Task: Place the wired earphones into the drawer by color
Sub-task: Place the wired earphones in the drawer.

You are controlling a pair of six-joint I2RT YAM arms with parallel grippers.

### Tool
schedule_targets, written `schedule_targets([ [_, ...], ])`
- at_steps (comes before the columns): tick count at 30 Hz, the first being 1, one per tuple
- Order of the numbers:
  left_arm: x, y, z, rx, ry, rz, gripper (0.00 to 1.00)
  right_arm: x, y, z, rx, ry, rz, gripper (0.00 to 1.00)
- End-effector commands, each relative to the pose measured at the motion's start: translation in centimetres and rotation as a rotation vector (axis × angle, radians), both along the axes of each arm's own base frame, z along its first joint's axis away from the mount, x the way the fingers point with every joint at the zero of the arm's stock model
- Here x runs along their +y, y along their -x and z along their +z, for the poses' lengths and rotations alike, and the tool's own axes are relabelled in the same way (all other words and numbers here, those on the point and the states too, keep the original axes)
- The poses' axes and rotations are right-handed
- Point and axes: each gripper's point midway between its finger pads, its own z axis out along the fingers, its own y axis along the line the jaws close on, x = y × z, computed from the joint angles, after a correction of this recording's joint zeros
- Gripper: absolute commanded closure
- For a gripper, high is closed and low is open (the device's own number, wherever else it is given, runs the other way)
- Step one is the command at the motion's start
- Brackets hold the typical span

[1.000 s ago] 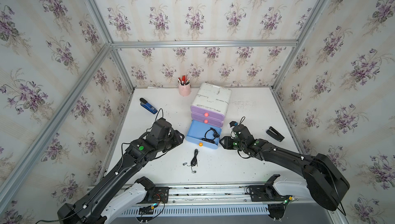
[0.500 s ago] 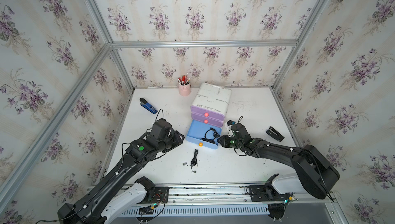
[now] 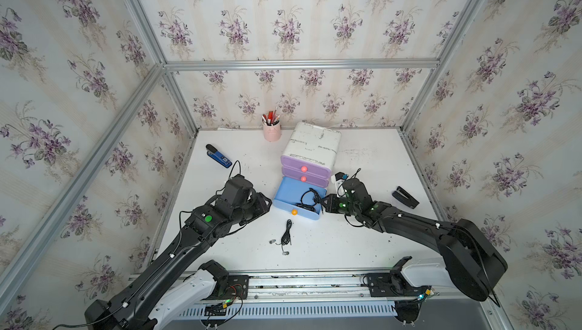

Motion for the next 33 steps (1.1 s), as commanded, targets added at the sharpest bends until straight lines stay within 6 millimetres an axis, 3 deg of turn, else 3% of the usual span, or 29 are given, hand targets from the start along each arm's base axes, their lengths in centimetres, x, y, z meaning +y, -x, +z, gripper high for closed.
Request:
schedule_targets([
  [1,-0.1,-0.2,0.3,-0.018,0.002,-0.007,0.48,-0.2,0.0,0.1,0.013,0.002,-0.020,0.91],
  [6,0.1,0.0,0.1,-0.018,-0.002,-0.003,0.48,-1.7,1.0,-2.3,0.081,0.043,-0.063,0.76],
  [10,0.2,0.2,-0.1,-0.013,0.001,-0.002,0.48,-1.5,1.3,-2.9,0.094,0.009,-0.063,0.68],
  [28,0.4,0.4,-0.5,-0.008,-0.004,0.005,0.48,1.0,1.0,-2.0,0.088,-0.132,-0.001,0.68],
  [33,0.5,0.4,-0.4,-0.012,-0.003,0.005,0.48,1.3,1.1,-2.0,0.092,-0.150,0.007,0.74],
])
